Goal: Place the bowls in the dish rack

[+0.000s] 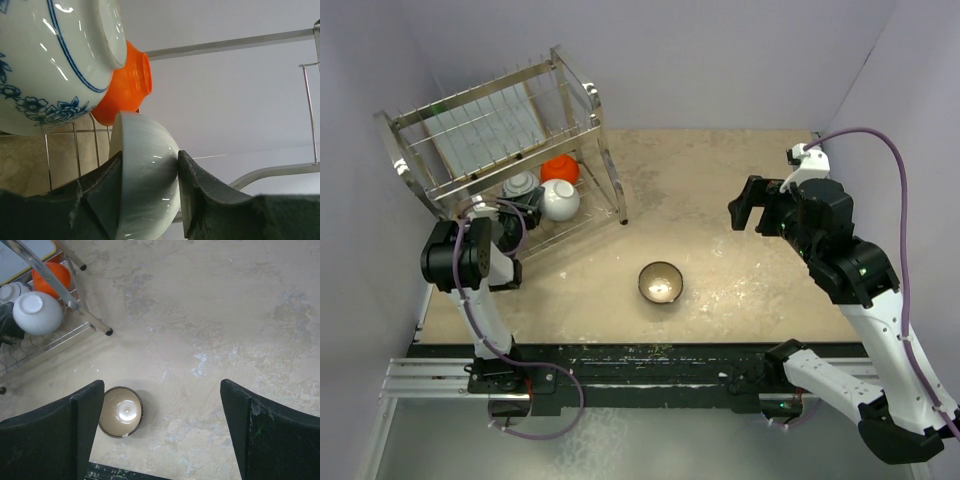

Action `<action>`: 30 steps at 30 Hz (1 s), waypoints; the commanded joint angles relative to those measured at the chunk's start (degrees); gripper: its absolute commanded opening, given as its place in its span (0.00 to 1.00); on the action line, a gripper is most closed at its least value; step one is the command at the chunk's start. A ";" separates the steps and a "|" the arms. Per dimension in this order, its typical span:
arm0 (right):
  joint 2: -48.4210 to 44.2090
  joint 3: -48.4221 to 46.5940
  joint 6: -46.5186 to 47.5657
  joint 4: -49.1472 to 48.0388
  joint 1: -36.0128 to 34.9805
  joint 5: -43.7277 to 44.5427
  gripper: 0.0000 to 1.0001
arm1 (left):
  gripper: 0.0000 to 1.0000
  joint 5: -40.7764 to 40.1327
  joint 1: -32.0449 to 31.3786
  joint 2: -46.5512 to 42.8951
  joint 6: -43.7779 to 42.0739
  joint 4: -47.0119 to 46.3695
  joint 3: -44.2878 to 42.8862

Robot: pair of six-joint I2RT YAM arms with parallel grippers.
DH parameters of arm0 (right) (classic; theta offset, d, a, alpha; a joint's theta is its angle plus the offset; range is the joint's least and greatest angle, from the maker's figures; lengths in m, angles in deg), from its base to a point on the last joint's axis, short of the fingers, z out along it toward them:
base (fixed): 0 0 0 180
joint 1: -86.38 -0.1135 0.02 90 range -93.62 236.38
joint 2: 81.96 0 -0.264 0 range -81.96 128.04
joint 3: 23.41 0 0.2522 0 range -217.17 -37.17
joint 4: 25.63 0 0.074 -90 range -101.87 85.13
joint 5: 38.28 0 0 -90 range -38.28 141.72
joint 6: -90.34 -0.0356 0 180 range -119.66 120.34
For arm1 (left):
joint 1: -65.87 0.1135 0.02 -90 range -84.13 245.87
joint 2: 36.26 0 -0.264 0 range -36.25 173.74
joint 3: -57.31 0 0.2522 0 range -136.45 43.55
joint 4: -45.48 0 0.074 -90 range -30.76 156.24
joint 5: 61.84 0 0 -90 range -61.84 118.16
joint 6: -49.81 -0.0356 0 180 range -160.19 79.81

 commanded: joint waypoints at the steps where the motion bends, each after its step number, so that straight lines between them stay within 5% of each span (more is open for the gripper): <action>1: -0.41 -0.17 0.49 -2.59 0.18 -1.23 0.99 | 0.48 2.51 -0.11 -2.53 -4.95 3.87 3.32; 14: -1.44 1.47 0.66 -4.27 0.18 -2.66 0.99 | 0.57 -1.25 -0.13 -18.70 -12.42 31.45 1.55; 30: -3.01 2.89 0.66 -4.50 0.19 -3.10 0.99 | 0.88 -13.16 -0.16 -34.43 -21.99 69.46 -7.77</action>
